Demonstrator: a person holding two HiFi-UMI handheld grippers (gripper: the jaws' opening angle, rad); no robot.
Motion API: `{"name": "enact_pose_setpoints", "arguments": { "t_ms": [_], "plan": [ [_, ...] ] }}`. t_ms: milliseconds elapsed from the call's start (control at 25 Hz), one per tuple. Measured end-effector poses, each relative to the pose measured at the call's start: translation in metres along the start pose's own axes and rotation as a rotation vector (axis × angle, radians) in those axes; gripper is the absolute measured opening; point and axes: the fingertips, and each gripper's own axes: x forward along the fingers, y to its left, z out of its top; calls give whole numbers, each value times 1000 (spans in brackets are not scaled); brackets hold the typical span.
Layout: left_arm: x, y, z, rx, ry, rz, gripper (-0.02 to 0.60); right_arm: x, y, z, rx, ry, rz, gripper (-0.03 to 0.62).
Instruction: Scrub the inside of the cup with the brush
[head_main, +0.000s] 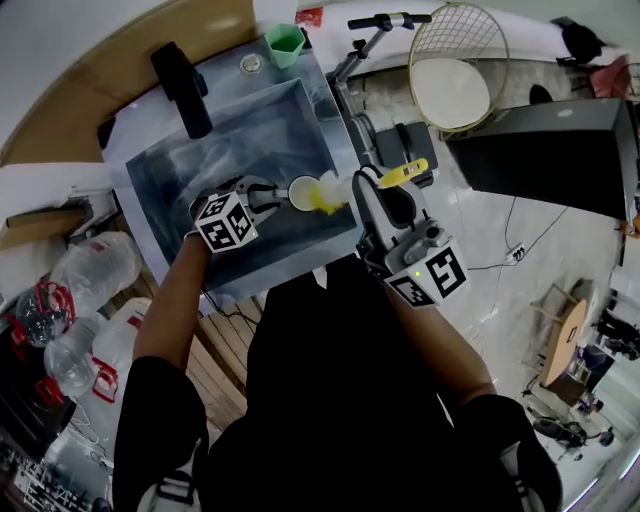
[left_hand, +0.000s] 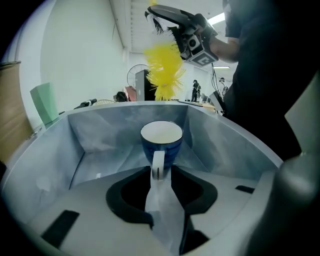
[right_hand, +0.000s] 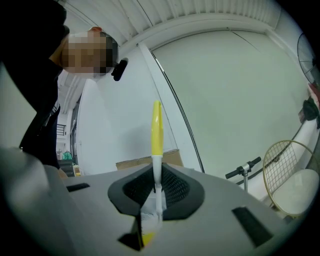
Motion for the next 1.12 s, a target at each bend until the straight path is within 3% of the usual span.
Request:
{"name": "enact_pose_setpoints", "arguments": {
  "t_ms": [280, 520, 680, 1120],
  "plan": [
    [2, 3, -2, -6, -22, 12, 78, 9, 2, -23, 0, 14, 3, 49],
    [2, 5, -1, -7, -43, 14, 77, 19, 6, -50, -2, 40, 59, 49],
    [3, 9, -2, -15, -49, 12, 75, 23, 9, -81, -69, 104, 100, 48],
    [2, 14, -4, -55, -50, 42, 74, 10, 4, -144, -46, 285, 108, 48]
  ]
}}
